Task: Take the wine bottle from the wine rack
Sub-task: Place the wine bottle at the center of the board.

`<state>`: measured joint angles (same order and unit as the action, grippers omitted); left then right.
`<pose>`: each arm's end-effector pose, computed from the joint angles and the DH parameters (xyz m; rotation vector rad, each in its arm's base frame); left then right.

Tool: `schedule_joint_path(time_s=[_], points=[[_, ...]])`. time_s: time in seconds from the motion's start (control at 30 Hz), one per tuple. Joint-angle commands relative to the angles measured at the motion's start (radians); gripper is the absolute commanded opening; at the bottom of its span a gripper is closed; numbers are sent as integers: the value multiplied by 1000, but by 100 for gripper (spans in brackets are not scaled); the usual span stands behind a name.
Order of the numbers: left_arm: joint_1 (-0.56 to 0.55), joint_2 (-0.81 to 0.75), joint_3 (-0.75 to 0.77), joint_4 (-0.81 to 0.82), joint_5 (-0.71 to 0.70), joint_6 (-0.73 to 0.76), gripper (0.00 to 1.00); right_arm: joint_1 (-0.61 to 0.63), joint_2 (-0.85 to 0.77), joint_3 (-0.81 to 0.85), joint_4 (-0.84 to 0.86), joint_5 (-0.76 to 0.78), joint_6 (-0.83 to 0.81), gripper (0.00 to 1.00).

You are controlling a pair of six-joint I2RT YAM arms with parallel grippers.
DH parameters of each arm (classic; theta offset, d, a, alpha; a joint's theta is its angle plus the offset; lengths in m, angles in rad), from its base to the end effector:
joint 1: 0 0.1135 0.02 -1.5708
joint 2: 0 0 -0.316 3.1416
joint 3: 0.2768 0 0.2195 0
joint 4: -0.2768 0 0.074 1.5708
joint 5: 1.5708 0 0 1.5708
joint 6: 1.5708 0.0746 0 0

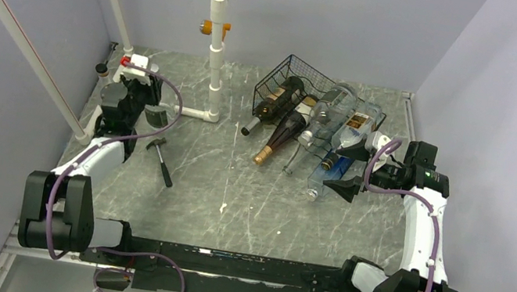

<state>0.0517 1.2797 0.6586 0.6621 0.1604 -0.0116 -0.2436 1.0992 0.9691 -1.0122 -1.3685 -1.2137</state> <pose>0.2837 0.0027 0.3482 0.0794 1.5289 -0.0907 0.1443 0.0394 0.3461 -1.1246 1.4469 0.8367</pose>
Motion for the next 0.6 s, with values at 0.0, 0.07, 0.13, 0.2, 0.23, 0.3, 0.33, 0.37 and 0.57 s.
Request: schedule_joint_path(time_s=[0.0,0.07,0.13,0.2,0.23,0.3,0.33,0.37,0.57], points=[[17,-28,58,292,21,-1,0,-6,-2,-6,3,-24,-36,99],[24,-27,53,293,22,-1,0,-6,-1,-6,3,-24,-35,99],[28,-24,49,292,28,16,0,-6,0,-6,3,-22,-36,99],[32,-22,43,290,35,40,0,-6,0,-6,3,-22,-36,99],[34,-22,37,293,36,42,0,-6,0,-6,4,-22,-36,99],[36,-22,27,295,37,43,0,-6,0,-6,4,-21,-36,99],[38,-23,22,297,37,44,0,-6,-1,-6,4,-22,-36,99],[39,-23,19,296,37,45,0,-6,0,-6,4,-21,-36,99],[42,-31,-5,291,32,60,0,-6,0,-6,3,-23,-36,99]])
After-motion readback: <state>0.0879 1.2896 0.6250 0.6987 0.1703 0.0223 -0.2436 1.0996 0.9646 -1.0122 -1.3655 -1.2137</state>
